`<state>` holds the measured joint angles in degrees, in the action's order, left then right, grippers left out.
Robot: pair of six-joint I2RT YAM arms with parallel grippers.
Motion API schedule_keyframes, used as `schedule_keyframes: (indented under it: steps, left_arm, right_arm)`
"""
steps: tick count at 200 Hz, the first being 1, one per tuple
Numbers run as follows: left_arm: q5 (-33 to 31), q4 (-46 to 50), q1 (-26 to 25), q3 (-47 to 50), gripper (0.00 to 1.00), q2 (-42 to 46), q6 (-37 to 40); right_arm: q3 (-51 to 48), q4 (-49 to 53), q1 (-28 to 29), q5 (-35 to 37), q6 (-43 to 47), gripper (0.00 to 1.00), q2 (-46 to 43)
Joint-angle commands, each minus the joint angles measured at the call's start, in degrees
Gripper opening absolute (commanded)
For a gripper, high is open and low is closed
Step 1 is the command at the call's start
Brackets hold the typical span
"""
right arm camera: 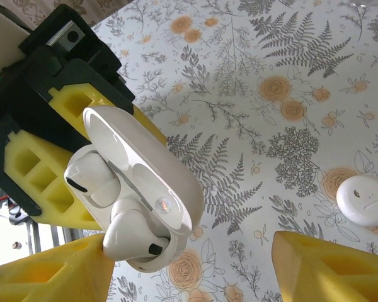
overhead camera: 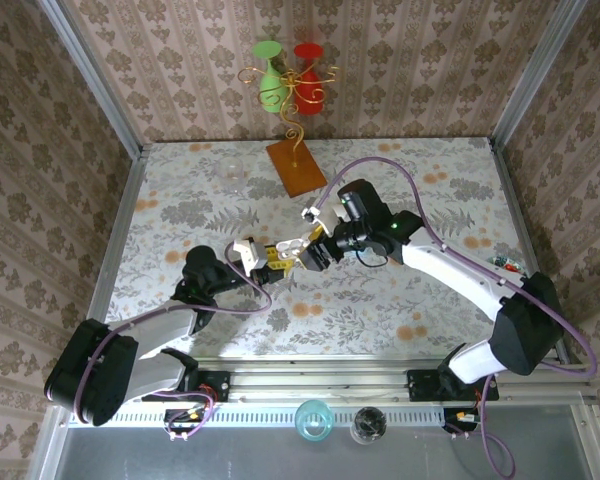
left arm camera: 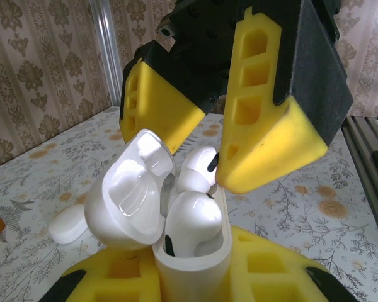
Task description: Insert the wireless bluetooth earbuds into the charging case
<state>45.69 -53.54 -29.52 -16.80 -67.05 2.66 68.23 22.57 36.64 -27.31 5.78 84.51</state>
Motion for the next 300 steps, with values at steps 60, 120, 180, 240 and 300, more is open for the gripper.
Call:
schedule_keyframes:
  steps: [60,120,180,240,300]
  left_arm:
    - [0.5,-2.1,0.0,-0.1,0.10,1.0,-0.8]
    - [4.8,-2.4,-0.1,-1.2,0.10,0.1,-1.9]
    - [3.2,-4.1,-0.2,-2.2,0.09,-2.2,-5.2]
    - [2.5,-2.7,-0.1,-2.9,0.09,-3.3,-6.7]
    - [1.8,-1.2,0.0,-3.4,0.09,-3.5,-8.5]
  right_arm:
    - [0.5,1.3,-0.2,-7.4,4.1,0.68,-2.4]
    - [-0.9,-9.3,-5.4,-19.3,-9.2,0.73,-2.1]
    - [0.3,-7.5,-5.7,-28.6,-8.2,0.70,1.3]
    - [0.8,-5.1,-6.5,-32.1,-7.2,0.58,2.3]
    - [-0.5,-4.1,-6.6,-31.1,-3.8,0.55,-0.6]
